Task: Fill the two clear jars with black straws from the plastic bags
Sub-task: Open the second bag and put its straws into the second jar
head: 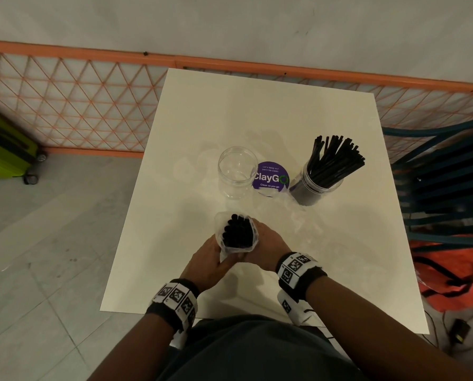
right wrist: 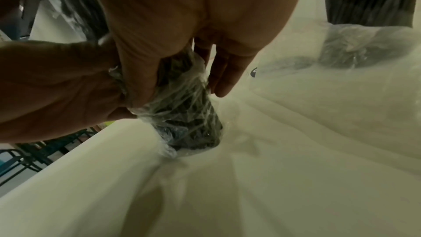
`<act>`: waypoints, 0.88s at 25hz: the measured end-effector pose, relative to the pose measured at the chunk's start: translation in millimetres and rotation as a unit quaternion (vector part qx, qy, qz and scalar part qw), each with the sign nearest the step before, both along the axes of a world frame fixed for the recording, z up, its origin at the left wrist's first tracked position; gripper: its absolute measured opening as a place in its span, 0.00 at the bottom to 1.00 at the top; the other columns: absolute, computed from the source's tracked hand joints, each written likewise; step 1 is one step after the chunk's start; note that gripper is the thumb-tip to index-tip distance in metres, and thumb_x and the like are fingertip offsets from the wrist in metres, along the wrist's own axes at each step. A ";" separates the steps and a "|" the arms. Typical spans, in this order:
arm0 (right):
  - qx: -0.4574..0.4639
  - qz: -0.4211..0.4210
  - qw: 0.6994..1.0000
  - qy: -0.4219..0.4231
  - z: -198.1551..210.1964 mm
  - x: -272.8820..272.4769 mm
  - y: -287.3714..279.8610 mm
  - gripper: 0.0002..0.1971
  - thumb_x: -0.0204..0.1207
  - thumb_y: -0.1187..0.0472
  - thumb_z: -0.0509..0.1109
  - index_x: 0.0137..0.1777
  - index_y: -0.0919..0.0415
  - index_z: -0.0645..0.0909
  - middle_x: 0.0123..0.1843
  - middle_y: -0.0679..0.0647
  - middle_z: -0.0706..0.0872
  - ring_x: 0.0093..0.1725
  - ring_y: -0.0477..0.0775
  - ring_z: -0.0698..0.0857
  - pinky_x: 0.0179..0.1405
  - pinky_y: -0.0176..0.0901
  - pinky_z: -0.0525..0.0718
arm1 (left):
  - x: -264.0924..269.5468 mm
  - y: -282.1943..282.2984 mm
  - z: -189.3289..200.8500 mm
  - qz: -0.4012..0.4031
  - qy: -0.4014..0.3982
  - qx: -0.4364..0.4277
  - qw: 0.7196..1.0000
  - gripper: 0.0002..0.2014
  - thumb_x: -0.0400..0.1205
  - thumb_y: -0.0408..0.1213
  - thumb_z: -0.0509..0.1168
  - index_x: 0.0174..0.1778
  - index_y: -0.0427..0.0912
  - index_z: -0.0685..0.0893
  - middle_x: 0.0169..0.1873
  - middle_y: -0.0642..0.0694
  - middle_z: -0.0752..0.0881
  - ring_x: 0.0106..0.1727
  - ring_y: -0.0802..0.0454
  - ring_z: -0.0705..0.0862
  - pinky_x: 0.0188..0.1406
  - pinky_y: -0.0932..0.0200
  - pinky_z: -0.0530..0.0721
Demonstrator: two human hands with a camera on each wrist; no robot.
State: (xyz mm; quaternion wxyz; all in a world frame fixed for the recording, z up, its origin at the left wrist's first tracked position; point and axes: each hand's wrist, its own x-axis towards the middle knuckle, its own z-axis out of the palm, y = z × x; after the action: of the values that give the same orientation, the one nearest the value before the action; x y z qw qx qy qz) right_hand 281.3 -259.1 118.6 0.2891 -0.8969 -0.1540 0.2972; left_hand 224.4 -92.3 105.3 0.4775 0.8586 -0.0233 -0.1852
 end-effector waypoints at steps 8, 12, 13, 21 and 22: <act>-0.047 0.010 0.999 -0.010 3.8 -0.2 -2.4 0.45 0.63 0.48 0.83 0.77 0.55 0.63 0.71 0.54 0.72 0.69 0.56 0.75 0.68 0.46 0.76 | 10.4 -1.5 -24.7 -0.043 0.021 0.076 0.996 0.26 0.76 0.39 0.78 0.70 0.38 0.82 0.66 0.36 0.85 0.68 0.38 0.82 0.71 0.46 0.80; -0.061 -0.021 0.996 0.065 -1.4 3.8 -1.0 0.44 0.60 0.48 0.85 0.74 0.57 0.69 0.68 0.55 0.79 0.68 0.59 0.79 0.66 0.46 0.76 | 13.8 -3.4 -35.9 -0.076 0.003 0.186 0.980 0.32 0.73 0.54 0.77 0.71 0.44 0.81 0.67 0.40 0.84 0.70 0.37 0.78 0.69 0.46 0.80; -0.060 -0.034 0.995 0.074 -5.9 4.9 -2.1 0.41 0.58 0.47 0.86 0.70 0.55 0.73 0.61 0.53 0.82 0.63 0.57 0.81 0.61 0.44 0.78 | 15.3 -2.7 -38.6 -0.091 0.004 0.191 0.977 0.33 0.69 0.60 0.76 0.67 0.47 0.83 0.64 0.42 0.86 0.68 0.39 0.80 0.66 0.48 0.80; 0.033 -0.049 0.996 0.063 19.1 4.9 -7.1 0.37 0.61 0.38 0.80 0.67 0.49 0.72 0.53 0.46 0.84 0.50 0.49 0.82 0.46 0.36 0.78 | 15.1 -6.3 -19.2 0.080 0.069 -0.145 0.984 0.31 0.66 0.44 0.83 0.61 0.52 0.75 0.40 0.38 0.90 0.34 0.38 0.89 0.33 0.37 0.92; 0.028 -0.009 0.998 0.056 27.4 5.5 -10.8 0.36 0.64 0.33 0.75 0.68 0.48 0.72 0.55 0.46 0.86 0.51 0.49 0.83 0.49 0.40 0.80 | 15.1 -3.9 -12.5 0.079 0.066 -0.165 0.981 0.24 0.69 0.41 0.81 0.56 0.51 0.78 0.38 0.37 0.90 0.33 0.37 0.88 0.30 0.40 0.92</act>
State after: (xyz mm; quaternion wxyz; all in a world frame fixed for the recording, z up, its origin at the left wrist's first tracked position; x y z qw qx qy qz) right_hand 286.8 -269.9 146.1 0.3252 -0.8717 -0.1373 0.3401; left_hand 239.6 -96.2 92.7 0.6265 0.7528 0.0457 -0.1969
